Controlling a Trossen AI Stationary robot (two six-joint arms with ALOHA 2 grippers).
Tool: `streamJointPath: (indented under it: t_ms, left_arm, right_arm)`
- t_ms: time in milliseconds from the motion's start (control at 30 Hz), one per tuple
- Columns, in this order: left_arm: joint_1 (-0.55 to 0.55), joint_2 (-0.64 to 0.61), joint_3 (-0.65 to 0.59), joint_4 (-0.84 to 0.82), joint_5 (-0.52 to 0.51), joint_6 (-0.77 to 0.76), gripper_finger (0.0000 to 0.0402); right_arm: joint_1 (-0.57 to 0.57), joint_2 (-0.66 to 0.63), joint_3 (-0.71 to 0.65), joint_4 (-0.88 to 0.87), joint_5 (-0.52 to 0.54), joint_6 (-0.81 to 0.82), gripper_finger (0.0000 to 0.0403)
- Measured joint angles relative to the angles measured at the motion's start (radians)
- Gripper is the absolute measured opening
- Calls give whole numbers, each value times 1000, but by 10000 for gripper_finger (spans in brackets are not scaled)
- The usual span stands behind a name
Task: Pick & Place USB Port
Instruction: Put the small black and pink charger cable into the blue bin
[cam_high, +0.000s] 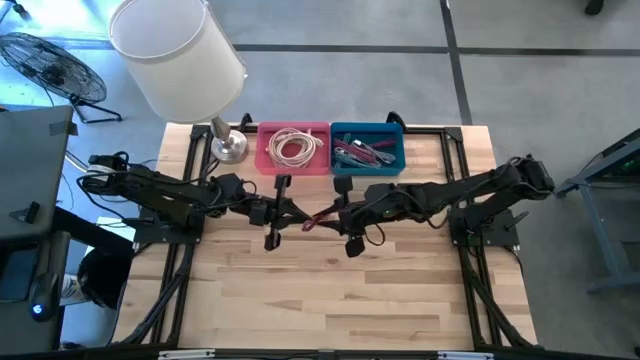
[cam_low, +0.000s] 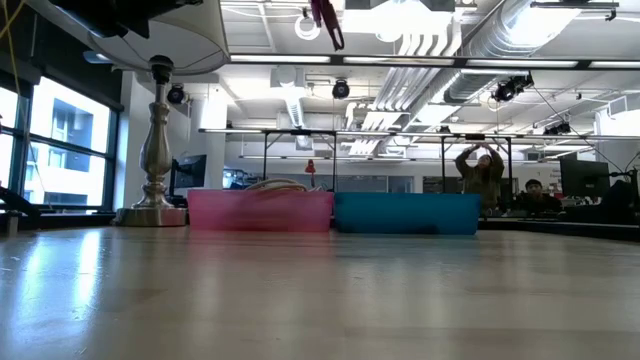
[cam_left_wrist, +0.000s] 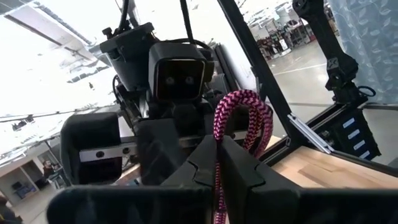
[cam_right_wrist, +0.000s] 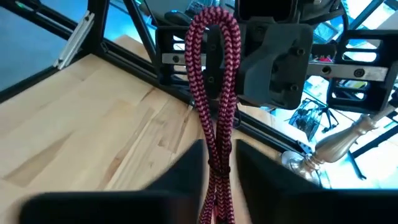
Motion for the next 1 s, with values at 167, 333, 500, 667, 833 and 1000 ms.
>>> streamJointPath:
  t_ms: [167,333,500,667,833,1000]
  left_arm:
    - [0,0,0,0,-20,0,25]
    - [0,0,0,1,-41,0,57]
    - [0,0,0,-16,-53,-24,114]
    - [0,0,0,-22,-81,-26,168]
    - [0,-35,1,-125,-95,-6,185]
    - [0,-112,1,-292,-131,27,186]
  right_arm:
    - [0,0,0,-7,24,-20,24]
    - [0,0,0,-29,38,-24,13]
    - [-4,0,0,-42,38,-24,13]
    - [-4,0,0,-54,75,-26,12]
    - [-4,-2,0,-86,114,-26,12]
    - [-4,-11,0,-104,160,-46,12]
